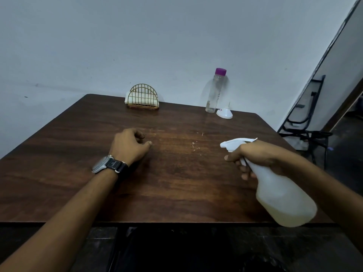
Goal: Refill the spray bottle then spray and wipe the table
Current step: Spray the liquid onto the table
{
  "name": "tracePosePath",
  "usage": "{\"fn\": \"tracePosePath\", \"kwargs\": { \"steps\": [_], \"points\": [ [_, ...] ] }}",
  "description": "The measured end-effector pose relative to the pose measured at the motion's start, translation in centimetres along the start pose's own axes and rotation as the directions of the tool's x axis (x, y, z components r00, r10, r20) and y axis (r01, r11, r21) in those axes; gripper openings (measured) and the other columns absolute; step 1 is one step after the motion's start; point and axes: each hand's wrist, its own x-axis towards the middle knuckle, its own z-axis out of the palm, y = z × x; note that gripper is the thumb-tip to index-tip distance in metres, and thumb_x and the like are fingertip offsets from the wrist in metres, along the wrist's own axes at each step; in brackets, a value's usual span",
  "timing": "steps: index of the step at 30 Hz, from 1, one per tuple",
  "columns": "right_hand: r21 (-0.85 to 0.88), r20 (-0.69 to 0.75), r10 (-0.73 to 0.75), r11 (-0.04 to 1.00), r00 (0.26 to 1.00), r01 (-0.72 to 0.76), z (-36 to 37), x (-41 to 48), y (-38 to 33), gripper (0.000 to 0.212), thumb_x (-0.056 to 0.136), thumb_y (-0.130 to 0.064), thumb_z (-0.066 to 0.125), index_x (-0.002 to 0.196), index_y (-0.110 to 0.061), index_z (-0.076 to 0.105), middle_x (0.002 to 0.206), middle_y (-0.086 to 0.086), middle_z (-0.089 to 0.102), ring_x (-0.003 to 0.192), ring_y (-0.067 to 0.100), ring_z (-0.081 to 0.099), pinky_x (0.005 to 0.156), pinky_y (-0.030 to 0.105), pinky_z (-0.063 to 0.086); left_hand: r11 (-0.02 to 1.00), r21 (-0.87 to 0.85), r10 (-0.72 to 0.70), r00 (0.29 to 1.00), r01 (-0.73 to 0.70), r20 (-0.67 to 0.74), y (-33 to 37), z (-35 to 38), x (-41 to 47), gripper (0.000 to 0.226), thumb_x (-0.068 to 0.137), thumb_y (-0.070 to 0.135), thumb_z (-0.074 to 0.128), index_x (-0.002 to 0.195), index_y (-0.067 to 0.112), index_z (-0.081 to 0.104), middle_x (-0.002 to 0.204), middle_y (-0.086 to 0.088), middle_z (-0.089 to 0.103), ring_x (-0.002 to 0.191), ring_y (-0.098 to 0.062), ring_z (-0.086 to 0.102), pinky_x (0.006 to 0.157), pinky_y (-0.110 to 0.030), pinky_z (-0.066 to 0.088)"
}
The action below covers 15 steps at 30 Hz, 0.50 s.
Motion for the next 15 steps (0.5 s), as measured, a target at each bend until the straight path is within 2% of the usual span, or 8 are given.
{"fn": "tracePosePath", "kwargs": {
  "steps": [2,4,6,8,10,11,13,15],
  "points": [
    [0.013,0.019,-0.051,0.999,0.999,0.051,0.4,-0.2,-0.7,0.032,0.092,-0.036,0.068,0.065,-0.019,0.068,0.081,0.008,0.08,0.053,0.021,0.067,0.048,0.022,0.045,1.0,0.0,-0.002,1.0,0.002,0.002,0.0,0.0,0.0,0.033,0.084,0.035,0.082,0.107,0.013,0.074,0.107,-0.007,0.077,0.105,-0.026,0.071,0.089,-0.033,0.052],
    [0.026,0.037,-0.076,0.997,0.996,0.075,0.9,-0.3,-1.4,0.033,0.093,-0.038,0.069,0.068,-0.017,0.066,0.088,0.009,0.081,0.055,0.021,0.068,0.05,0.024,0.045,1.0,-0.001,-0.005,1.0,0.005,0.001,0.0,0.0,0.0,0.033,0.084,0.035,0.082,0.107,0.013,0.075,0.107,-0.007,0.077,0.105,-0.026,0.071,0.089,-0.033,0.052],
    [0.028,0.036,-0.083,0.996,0.996,0.082,1.3,-0.2,-2.0,0.037,0.093,-0.036,0.07,0.062,-0.017,0.062,0.074,0.008,0.076,0.054,0.021,0.068,0.048,0.023,0.044,1.0,-0.004,-0.012,1.0,0.012,-0.001,-0.1,-0.1,0.0,0.033,0.083,0.035,0.082,0.107,0.014,0.075,0.106,-0.007,0.077,0.106,-0.026,0.071,0.091,-0.034,0.053],
    [0.041,0.03,-0.096,0.995,0.995,0.094,1.8,0.0,-2.7,0.046,0.092,-0.034,0.07,0.05,-0.02,0.054,0.057,0.006,0.059,0.053,0.022,0.067,0.047,0.023,0.043,1.0,-0.011,-0.024,1.0,0.024,-0.004,-0.3,-0.1,0.0,0.033,0.083,0.036,0.083,0.107,0.014,0.075,0.106,-0.006,0.077,0.106,-0.025,0.071,0.091,-0.034,0.053],
    [0.037,0.044,-0.104,0.994,0.994,0.102,2.3,0.1,-3.3,0.052,0.089,-0.031,0.07,0.043,-0.022,0.048,0.052,0.004,0.048,0.052,0.023,0.066,0.046,0.023,0.043,0.999,-0.014,-0.032,0.999,0.032,-0.006,-0.4,-0.2,0.0,0.034,0.083,0.036,0.083,0.107,0.014,0.075,0.106,-0.006,0.078,0.106,-0.025,0.071,0.089,-0.032,0.051],
    [0.03,0.052,-0.1,0.995,0.994,0.098,2.6,0.1,-3.6,0.052,0.088,-0.03,0.07,0.042,-0.021,0.049,0.051,0.004,0.049,0.05,0.023,0.065,0.046,0.023,0.043,0.999,-0.015,-0.035,0.999,0.035,-0.006,-0.5,-0.2,0.1,0.034,0.082,0.036,0.083,0.107,0.014,0.075,0.105,-0.006,0.078,0.106,-0.025,0.071,0.088,-0.031,0.05],
    [0.014,0.066,-0.098,0.995,0.993,0.097,3.2,0.1,-3.9,0.047,0.09,-0.029,0.07,0.045,-0.019,0.058,0.056,0.006,0.061,0.049,0.023,0.065,0.046,0.023,0.043,0.999,-0.024,-0.041,0.999,0.041,-0.003,-0.6,-0.3,0.2,0.034,0.082,0.037,0.083,0.106,0.014,0.075,0.105,-0.005,0.077,0.105,-0.024,0.071,0.087,-0.029,0.049],
    [0.01,0.086,-0.119,0.993,0.989,0.118,3.6,-0.1,-4.4,0.031,0.093,-0.029,0.068,0.065,-0.016,0.069,0.074,0.007,0.076,0.051,0.021,0.066,0.046,0.021,0.044,0.998,-0.033,-0.044,0.999,0.044,-0.002,-0.6,-0.4,0.1,0.033,0.082,0.037,0.084,0.105,0.015,0.074,0.105,-0.005,0.077,0.105,-0.024,0.071,0.087,-0.03,0.05]
  ]
}}
